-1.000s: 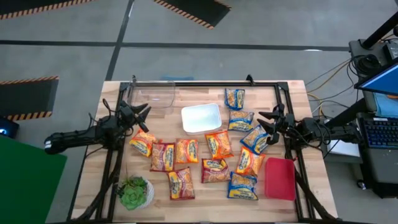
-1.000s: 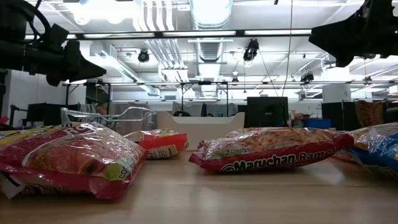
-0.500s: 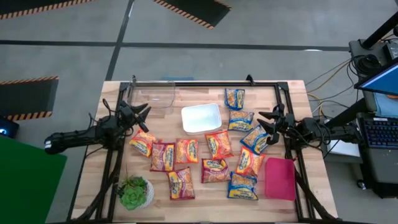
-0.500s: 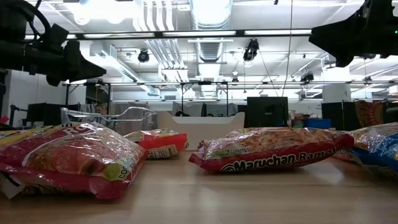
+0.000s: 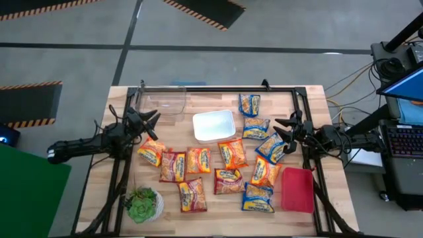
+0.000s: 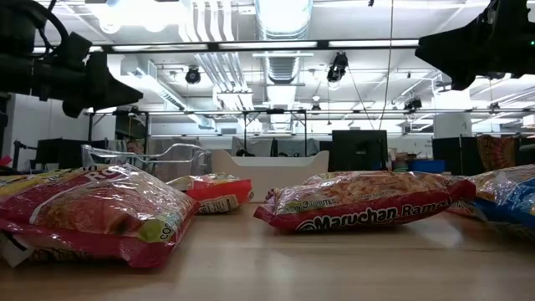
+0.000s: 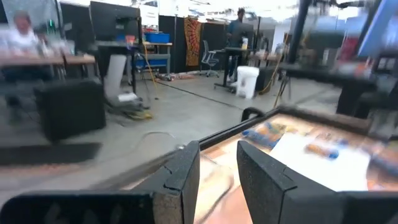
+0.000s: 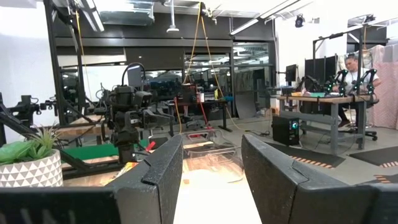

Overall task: Sort Maruchan noodles
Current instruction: Put the right orange noodle pack into the transparent bin

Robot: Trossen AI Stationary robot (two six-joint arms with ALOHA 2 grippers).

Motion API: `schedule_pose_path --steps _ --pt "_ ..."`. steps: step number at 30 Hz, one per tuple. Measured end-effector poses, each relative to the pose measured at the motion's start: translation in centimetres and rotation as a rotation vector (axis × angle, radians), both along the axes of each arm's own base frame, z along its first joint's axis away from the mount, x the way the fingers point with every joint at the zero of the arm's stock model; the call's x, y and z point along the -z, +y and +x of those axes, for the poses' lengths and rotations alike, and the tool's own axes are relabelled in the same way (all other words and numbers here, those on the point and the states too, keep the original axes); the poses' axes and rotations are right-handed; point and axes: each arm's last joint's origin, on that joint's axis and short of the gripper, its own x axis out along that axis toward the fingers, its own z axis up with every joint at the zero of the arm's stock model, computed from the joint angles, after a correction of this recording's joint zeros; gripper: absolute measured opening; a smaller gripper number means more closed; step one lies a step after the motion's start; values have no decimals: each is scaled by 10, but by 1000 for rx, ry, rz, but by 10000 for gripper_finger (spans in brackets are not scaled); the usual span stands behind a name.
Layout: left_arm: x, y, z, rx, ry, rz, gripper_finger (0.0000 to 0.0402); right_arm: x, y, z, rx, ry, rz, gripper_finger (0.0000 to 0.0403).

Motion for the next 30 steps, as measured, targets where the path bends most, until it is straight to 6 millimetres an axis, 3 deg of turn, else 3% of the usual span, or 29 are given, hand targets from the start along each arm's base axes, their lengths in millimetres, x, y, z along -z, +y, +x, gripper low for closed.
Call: schedule_pose_path --steps 4,6,19,30 --pt "-3 0 0 23 -306 -280 91 0 0 0 0 0 0 153" --pt "-3 1 -1 -15 -376 -342 91 0 0 0 0 0 1 153" --pt "-5 1 0 14 -428 -381 91 0 0 0 0 0 1 153" --pt "-38 -7 -1 332 -613 -186 91 0 0 0 0 -1 2 153"
